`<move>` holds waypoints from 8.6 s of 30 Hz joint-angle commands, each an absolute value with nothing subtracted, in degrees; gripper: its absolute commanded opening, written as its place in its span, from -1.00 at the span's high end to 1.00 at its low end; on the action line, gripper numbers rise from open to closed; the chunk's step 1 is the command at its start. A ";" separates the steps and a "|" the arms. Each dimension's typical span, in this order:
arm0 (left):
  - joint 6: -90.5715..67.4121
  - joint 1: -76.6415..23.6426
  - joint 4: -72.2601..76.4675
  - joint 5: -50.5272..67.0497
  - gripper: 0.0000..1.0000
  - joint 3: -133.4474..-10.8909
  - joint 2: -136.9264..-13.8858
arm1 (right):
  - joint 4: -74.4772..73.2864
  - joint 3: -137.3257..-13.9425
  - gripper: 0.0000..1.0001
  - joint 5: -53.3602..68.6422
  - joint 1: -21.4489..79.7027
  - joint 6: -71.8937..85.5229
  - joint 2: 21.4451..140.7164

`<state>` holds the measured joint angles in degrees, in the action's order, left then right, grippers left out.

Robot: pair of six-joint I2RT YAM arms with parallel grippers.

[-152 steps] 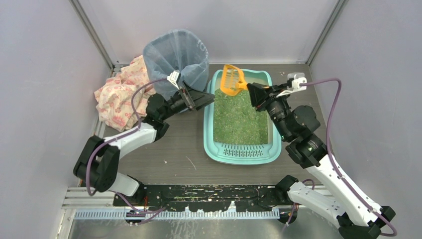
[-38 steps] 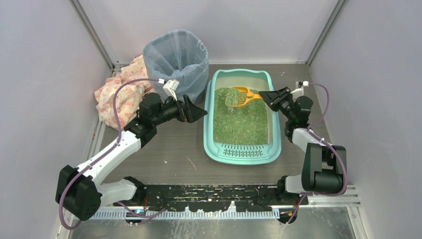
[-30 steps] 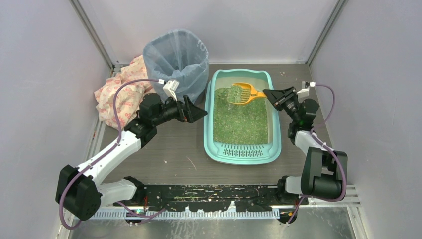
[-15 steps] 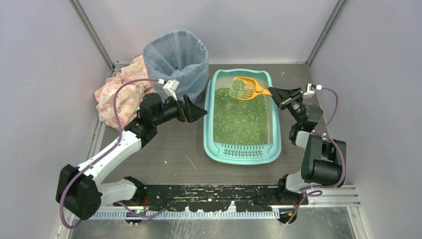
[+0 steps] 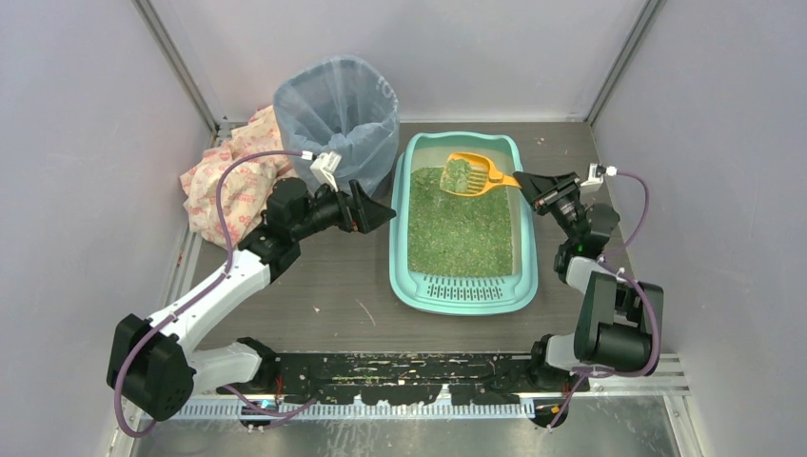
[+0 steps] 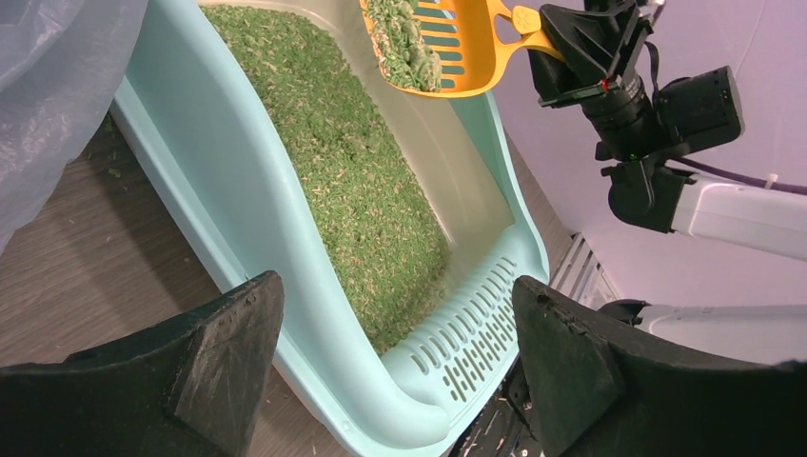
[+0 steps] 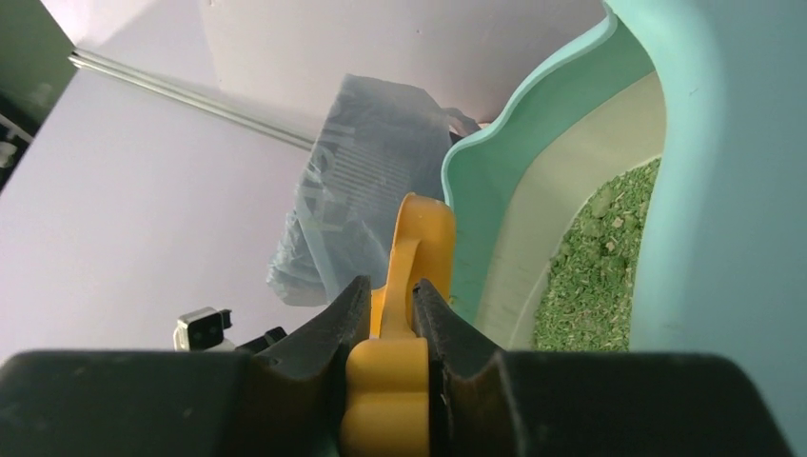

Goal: Clean the litter box

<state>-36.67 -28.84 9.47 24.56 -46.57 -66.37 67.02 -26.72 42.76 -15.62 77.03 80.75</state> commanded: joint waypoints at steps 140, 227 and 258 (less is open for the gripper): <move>-35.86 -27.94 11.58 24.38 -0.78 -41.84 -67.66 | 28.26 -55.59 0.99 17.79 1.74 46.36 71.59; -34.81 -27.95 12.34 26.13 -0.94 -40.86 -68.31 | 38.74 -41.24 0.99 29.34 -3.49 55.15 81.49; -36.82 -27.98 14.61 27.49 -0.93 -40.58 -70.13 | 76.07 -24.26 0.99 43.40 -19.02 81.35 83.68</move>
<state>-36.14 -28.21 10.61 26.41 -40.62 -70.48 74.65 -23.22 42.28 -19.20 82.91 87.00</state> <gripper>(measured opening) 0.967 0.268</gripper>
